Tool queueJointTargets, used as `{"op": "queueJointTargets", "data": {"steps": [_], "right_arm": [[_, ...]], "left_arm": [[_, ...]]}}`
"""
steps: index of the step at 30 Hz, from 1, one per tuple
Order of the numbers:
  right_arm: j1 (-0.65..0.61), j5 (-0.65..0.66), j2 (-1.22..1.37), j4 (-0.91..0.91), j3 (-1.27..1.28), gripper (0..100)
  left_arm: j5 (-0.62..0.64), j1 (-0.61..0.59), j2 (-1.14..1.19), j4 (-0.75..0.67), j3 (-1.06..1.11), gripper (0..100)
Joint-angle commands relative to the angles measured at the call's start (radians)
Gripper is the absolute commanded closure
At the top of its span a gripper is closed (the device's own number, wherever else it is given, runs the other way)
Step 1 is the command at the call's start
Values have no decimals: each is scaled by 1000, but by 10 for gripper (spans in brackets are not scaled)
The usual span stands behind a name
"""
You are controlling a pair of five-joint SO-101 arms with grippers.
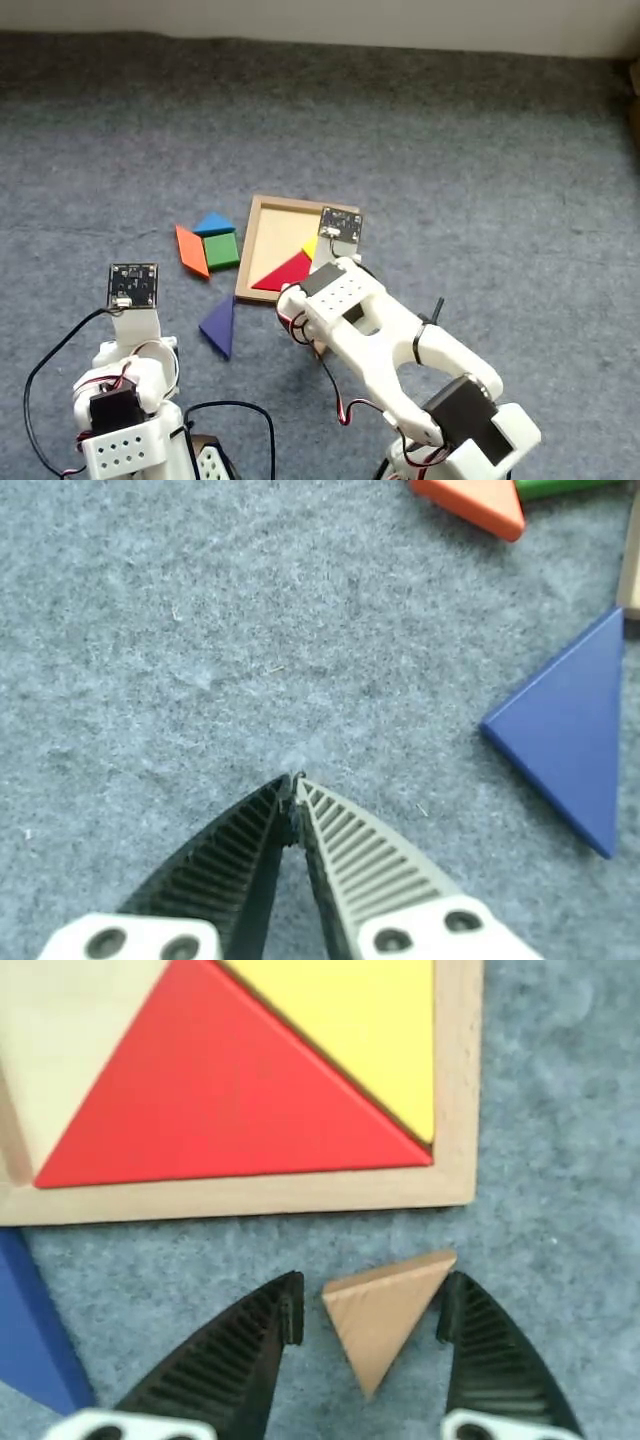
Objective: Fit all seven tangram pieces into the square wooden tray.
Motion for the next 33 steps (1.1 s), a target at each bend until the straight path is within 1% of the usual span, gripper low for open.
{"op": "queueJointTargets", "data": {"steps": [1, 8, 13, 17, 20, 24, 25, 30, 33], "right_arm": [[7, -11, -2, 5, -36, 782], [7, -11, -2, 8, -35, 783], [7, -3, -2, 8, -35, 866], [7, -3, -2, 8, -35, 875], [7, -3, -8, 47, -39, 875], [5, 0, -15, 147, -45, 878], [5, 23, -16, 168, -50, 878], [5, 232, -82, 271, -127, 879], [7, 334, -151, 294, -134, 879]], "left_arm": [[6, -8, -45, 5, 19, 993], [6, -8, -45, 5, 19, 993], [6, -8, -45, 5, 19, 993], [6, -8, -45, 5, 19, 993], [6, -8, -45, 5, 19, 993], [6, -8, -45, 5, 19, 993], [6, -8, -45, 5, 19, 993], [6, -8, -45, 5, 19, 993], [6, -8, -45, 5, 19, 993]]}}
